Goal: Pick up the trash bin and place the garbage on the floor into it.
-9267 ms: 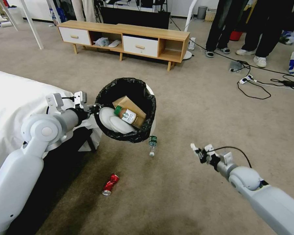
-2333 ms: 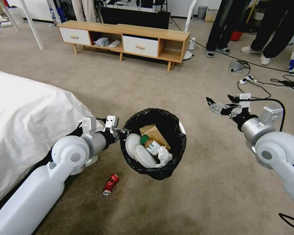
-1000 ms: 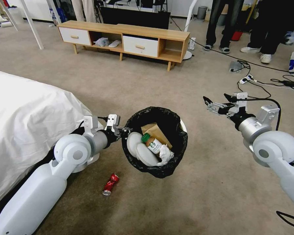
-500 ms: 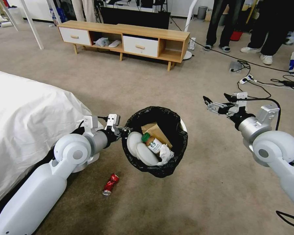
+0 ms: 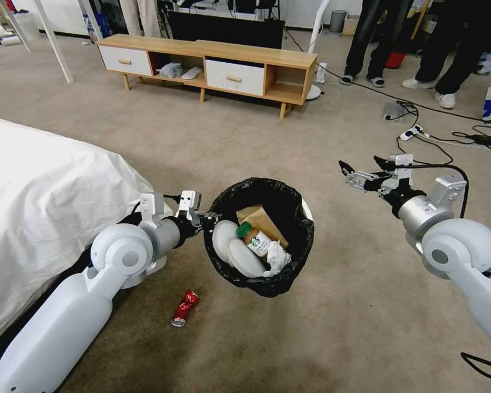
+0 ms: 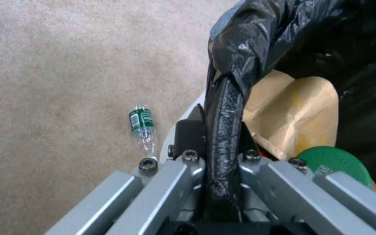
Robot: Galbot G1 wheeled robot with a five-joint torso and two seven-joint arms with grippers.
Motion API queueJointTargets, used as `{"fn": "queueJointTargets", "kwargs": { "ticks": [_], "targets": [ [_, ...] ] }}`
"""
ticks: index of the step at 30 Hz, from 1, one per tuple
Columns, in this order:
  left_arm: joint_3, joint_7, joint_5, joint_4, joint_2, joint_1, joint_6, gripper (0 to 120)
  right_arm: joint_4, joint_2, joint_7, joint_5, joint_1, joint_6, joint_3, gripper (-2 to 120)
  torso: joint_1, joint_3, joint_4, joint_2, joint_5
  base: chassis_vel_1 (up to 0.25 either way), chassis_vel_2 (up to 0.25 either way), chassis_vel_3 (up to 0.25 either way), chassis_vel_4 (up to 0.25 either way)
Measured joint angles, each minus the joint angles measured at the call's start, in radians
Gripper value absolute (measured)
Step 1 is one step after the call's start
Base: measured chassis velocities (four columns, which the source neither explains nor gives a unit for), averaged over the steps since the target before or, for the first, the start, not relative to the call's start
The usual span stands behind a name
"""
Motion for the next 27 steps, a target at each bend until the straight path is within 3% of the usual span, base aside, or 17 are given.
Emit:
{"fn": "queueJointTargets", "kwargs": {
  "ticks": [27],
  "targets": [
    [0.002,0.001,0.004,0.002,-0.004,0.000,0.000,2,0.001,0.000,-0.006,-0.001,-0.001,0.003,0.002,100,0.000,0.000,0.0000,0.000,0.0000,0.000,0.000,0.000,0.000]
  ]
}}
